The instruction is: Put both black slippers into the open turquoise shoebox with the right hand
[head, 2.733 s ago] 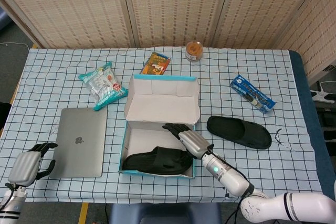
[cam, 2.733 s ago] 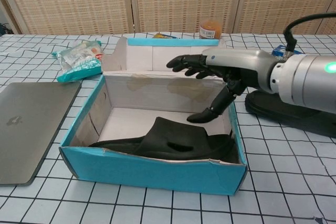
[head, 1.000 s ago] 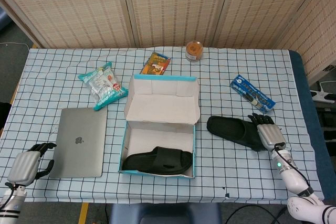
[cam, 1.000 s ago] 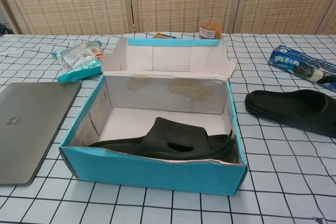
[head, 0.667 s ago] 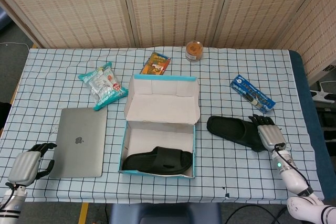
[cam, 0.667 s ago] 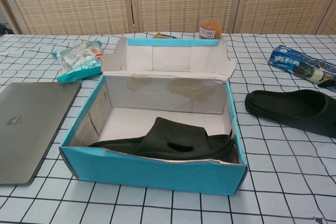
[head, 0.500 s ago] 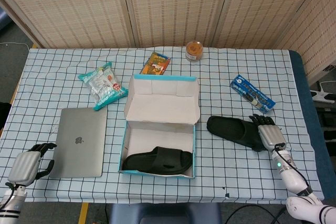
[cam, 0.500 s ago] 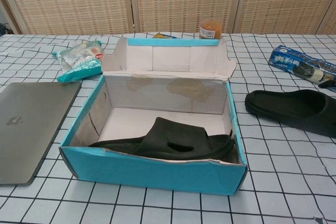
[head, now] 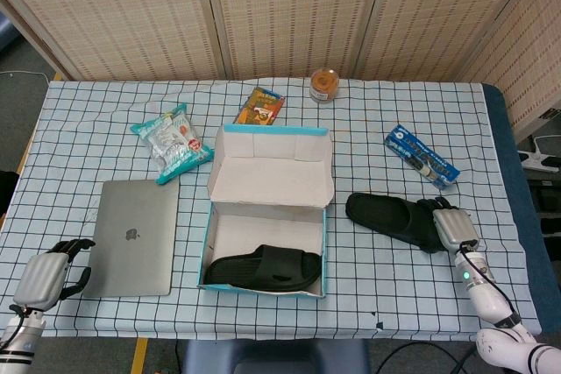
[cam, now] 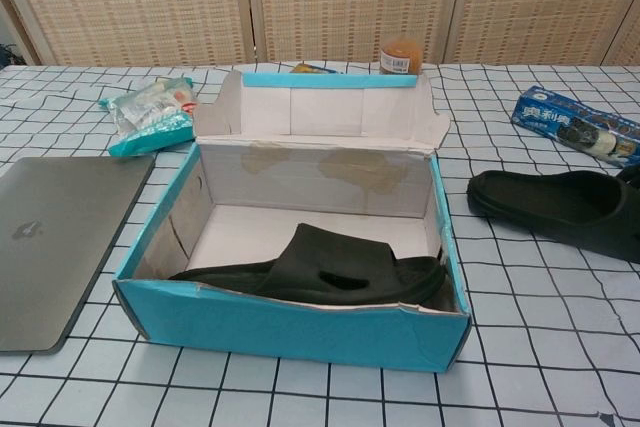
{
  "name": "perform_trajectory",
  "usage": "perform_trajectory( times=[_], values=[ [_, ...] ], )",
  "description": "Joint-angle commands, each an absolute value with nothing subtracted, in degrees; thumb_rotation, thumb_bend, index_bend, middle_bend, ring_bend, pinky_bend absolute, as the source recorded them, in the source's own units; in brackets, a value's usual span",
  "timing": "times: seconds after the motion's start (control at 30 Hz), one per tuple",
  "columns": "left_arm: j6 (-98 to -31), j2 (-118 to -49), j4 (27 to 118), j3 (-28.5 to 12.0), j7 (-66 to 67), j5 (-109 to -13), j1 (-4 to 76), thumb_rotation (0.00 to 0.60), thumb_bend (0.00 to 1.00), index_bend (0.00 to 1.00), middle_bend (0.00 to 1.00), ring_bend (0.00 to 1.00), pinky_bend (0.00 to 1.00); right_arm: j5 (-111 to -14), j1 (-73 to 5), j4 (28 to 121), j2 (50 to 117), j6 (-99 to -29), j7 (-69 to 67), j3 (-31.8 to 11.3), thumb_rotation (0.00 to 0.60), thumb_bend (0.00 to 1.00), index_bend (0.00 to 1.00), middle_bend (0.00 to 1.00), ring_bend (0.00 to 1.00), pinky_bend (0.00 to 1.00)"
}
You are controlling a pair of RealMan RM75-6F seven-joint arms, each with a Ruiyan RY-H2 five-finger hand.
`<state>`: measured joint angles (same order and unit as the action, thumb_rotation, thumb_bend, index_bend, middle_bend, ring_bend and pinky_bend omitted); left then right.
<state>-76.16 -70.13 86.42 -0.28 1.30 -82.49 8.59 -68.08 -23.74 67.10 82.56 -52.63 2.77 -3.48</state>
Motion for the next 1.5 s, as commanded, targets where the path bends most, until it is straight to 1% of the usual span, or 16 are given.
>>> perform_trajectory(
  times=[0.03, 0.17, 0.27, 0.33, 0.37, 0.43, 0.63, 0.73, 0.93, 1.07, 1.2, 1.3, 1.5],
  values=[
    [-76.17, -70.05, 86.53, -0.27, 1.24, -82.59, 8.62, 0.600, 0.43, 0.29, 0.32, 0.29, 0.54, -68.45, -23.53, 66.80, 82.71, -52.90, 2.37, -3.58, 0.600, 0.03, 0.23, 0.24, 0.16, 0.37],
    [-76.19, -70.16, 86.42, -0.22, 1.55, -82.57, 8.59, 0.600, 0.43, 0.29, 0.32, 0.29, 0.54, -69.50, -23.11, 66.43, 82.92, -54.29, 1.73, -3.81, 0.600, 0.04, 0.33, 0.35, 0.26, 0.46],
    [-76.06, -70.13, 86.52, -0.23, 1.48, -82.48, 8.63, 0.600, 0.43, 0.29, 0.32, 0.29, 0.54, -69.86, -22.93, 66.46, 82.93, -54.77, 1.41, -3.86, 0.600, 0.04, 0.39, 0.40, 0.32, 0.52],
    [-76.02, -70.08, 86.59, -0.20, 1.45, -82.53, 8.65, 0.600, 0.43, 0.29, 0.32, 0.29, 0.54, -70.45, -22.70, 66.68, 82.83, -55.69, 1.06, -3.98, 0.600, 0.04, 0.46, 0.45, 0.38, 0.58],
    [-76.07, -70.08, 86.51, -0.18, 1.54, -82.62, 8.66, 0.600, 0.43, 0.29, 0.32, 0.29, 0.54, -70.96, -22.55, 66.76, 82.78, -56.49, 1.01, -4.04, 0.600, 0.05, 0.50, 0.49, 0.42, 0.62],
    [-75.89, -70.15, 86.50, -0.14, 1.60, -82.47, 8.66, 0.600, 0.43, 0.29, 0.32, 0.29, 0.54, -72.98, -21.64, 67.92, 82.23, -61.10, 1.48, -4.50, 0.600, 0.05, 0.53, 0.52, 0.45, 0.65],
    [-75.96, -70.19, 86.54, -0.14, 1.73, -82.46, 8.63, 0.600, 0.43, 0.29, 0.32, 0.29, 0.54, -75.38, -18.96, 72.84, 80.50, -71.33, 8.76, -5.50, 0.600, 0.05, 0.53, 0.54, 0.47, 0.67],
    [-75.89, -70.11, 86.62, -0.08, 1.67, -82.56, 8.68, 0.600, 0.43, 0.30, 0.32, 0.29, 0.54, -76.79, -17.40, 77.12, 79.20, -76.97, 12.89, -6.17, 0.600, 0.05, 0.53, 0.54, 0.49, 0.69],
    [-75.74, -70.12, 86.72, -0.09, 1.72, -82.44, 8.71, 0.600, 0.43, 0.30, 0.32, 0.29, 0.54, -80.17, -15.05, 86.39, 75.19, -83.71, 17.72, -6.25, 0.600, 0.05, 0.53, 0.54, 0.50, 0.70],
    [-75.66, -70.27, 86.49, -0.04, 2.08, -82.34, 8.71, 0.600, 0.43, 0.30, 0.32, 0.29, 0.54, -84.19, -14.24, 92.32, 72.79, -86.32, 17.48, -5.52, 0.600, 0.05, 0.53, 0.54, 0.51, 0.71],
    [-75.33, -70.28, 86.61, 0.06, 2.20, -82.36, 8.84, 0.600, 0.43, 0.30, 0.32, 0.29, 0.54, -88.15, -14.99, 96.51, 71.72, -86.07, 15.96, -4.89, 0.600, 0.05, 0.53, 0.54, 0.51, 0.71],
    [-75.13, -70.38, 86.54, 0.17, 2.62, -82.24, 8.86, 0.600, 0.43, 0.30, 0.32, 0.29, 0.54, -88.88, -17.14, 97.30, 73.19, -83.56, 18.03, -5.72, 0.600, 0.05, 0.53, 0.54, 0.51, 0.71],
    [-75.39, -70.29, 86.52, 0.08, 2.63, -82.32, 8.83, 0.600, 0.43, 0.30, 0.32, 0.29, 0.54, -85.88, -23.53, 98.59, 78.69, -73.01, 22.03, -7.24, 0.600, 0.05, 0.54, 0.54, 0.51, 0.71]
  ],
)
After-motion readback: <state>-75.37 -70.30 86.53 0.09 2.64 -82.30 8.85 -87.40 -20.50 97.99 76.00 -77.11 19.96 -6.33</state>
